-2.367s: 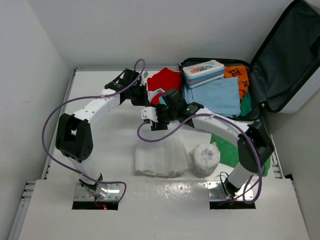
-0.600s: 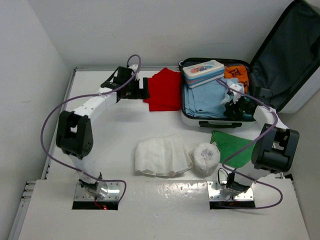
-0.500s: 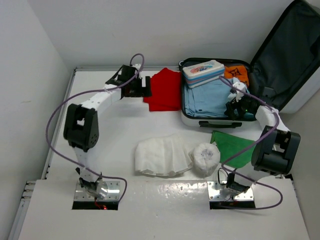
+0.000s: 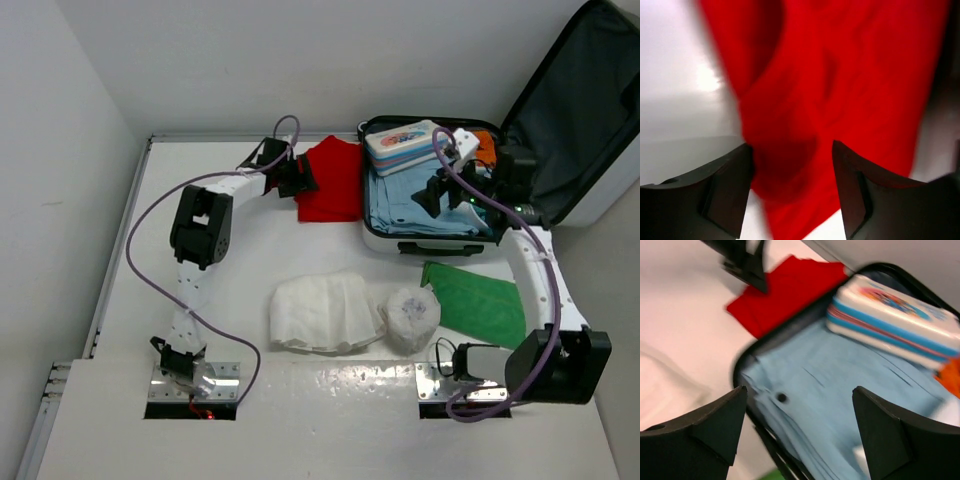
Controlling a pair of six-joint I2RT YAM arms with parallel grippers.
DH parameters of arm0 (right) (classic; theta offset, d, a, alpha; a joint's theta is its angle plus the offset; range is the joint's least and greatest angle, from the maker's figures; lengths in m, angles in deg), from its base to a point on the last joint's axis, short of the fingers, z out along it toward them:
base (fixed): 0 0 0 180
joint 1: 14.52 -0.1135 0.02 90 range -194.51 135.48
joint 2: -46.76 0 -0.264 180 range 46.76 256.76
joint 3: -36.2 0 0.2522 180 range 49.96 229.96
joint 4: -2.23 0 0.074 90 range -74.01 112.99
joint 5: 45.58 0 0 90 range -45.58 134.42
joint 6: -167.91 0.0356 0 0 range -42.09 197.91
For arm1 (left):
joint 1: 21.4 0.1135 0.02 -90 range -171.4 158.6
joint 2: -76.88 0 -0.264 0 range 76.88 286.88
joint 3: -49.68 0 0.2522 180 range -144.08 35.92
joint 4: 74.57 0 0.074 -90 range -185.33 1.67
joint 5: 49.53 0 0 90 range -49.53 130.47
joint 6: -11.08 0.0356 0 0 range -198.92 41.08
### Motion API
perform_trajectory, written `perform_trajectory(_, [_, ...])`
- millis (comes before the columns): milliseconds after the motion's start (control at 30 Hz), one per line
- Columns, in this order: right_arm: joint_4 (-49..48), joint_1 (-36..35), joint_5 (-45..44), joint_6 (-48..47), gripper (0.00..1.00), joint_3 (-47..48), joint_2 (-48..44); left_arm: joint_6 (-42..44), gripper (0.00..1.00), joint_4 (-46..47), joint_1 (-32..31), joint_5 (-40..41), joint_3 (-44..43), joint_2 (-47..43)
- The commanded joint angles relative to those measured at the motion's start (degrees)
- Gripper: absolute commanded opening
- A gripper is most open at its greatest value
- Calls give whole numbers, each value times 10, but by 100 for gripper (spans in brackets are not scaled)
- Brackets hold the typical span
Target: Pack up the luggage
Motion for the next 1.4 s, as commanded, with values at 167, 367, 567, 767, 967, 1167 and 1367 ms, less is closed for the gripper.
perform_trajectory(167, [-79, -118, -34, 183, 84, 65, 94, -68, 51, 3, -40, -35, 45, 59])
perform_trajectory(367, [-90, -248, -109, 32, 86, 66, 139, -84, 0, 30, 31, -64, 182, -28])
perform_trajectory(567, [-120, -326, -108, -213, 91, 13, 188, -70, 0, 24, 132, -112, 342, -166])
perform_trajectory(767, [-97, -377, -80, -274, 96, 85, 321, -83, 0, 46, 144, -139, 405, -217])
perform_trajectory(967, [-201, -456, -131, -237, 98, 149, 419, -99, 0, 51, 144, -179, 387, -211])
perform_trajectory(1167, [-212, -480, -128, -263, 98, 181, 486, -116, 0, 76, 144, -217, 392, -200])
perform_trajectory(1367, [-168, -492, -121, -286, 98, 233, 554, -141, 0, 115, 144, -279, 392, -195])
